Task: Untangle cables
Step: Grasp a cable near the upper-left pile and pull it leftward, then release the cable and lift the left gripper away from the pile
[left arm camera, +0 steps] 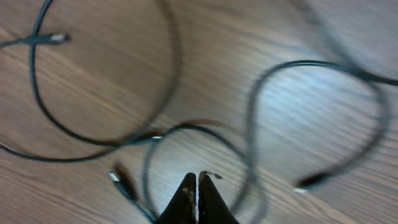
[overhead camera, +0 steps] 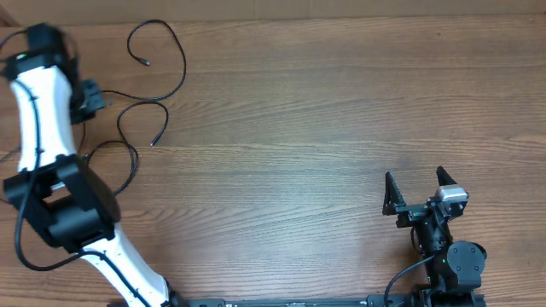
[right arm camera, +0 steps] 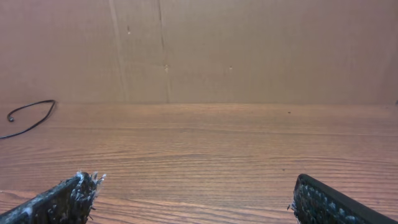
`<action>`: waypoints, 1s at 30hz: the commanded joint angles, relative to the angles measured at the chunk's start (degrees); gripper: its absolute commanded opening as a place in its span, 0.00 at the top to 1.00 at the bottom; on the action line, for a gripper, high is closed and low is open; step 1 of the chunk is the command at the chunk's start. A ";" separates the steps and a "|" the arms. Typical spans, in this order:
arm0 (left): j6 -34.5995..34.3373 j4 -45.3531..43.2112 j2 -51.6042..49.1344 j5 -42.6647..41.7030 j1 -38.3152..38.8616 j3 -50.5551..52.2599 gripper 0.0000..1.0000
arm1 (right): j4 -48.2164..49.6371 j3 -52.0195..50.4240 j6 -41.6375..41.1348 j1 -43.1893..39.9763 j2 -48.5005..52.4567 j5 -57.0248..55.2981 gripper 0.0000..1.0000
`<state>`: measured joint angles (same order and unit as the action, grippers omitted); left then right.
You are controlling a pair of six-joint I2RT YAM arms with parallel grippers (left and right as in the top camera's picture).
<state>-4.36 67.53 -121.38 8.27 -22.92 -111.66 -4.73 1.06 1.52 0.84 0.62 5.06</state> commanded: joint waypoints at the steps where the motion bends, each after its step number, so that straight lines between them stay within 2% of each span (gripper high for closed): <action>1: 4.55 -0.61 -4.83 -6.29 -3.56 0.52 0.96 | 0.20 -0.57 0.28 -0.11 -0.46 -0.52 0.00; 5: 10.95 -1.16 -8.59 -11.19 -6.01 0.52 0.96 | 0.20 -0.57 0.28 -0.11 -0.46 -0.52 0.00; 11: 16.74 -2.40 -10.21 -18.16 -6.47 0.52 0.96 | 0.20 -0.57 0.28 -0.11 -0.46 -0.52 0.00; 14: 16.68 -4.15 -10.69 -15.72 -6.32 0.79 0.96 | 0.20 -0.57 0.28 -0.11 -0.46 -0.50 0.00; 17: 11.76 -5.95 -11.32 -7.78 -6.71 0.98 0.96 | 0.20 -0.57 0.28 -0.11 -0.46 -0.50 0.00; 25: 15.10 -7.45 -14.53 -9.07 -7.85 1.81 0.96 | 0.22 -0.57 0.28 -0.11 -0.46 -0.52 0.00; 30: 14.95 -7.85 -18.14 -9.44 -9.01 1.84 0.96 | 0.20 -0.57 0.28 -0.11 -0.46 -0.52 0.00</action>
<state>9.50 59.46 -135.85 -1.54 -30.81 -110.63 -4.75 1.06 1.50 0.84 0.62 5.06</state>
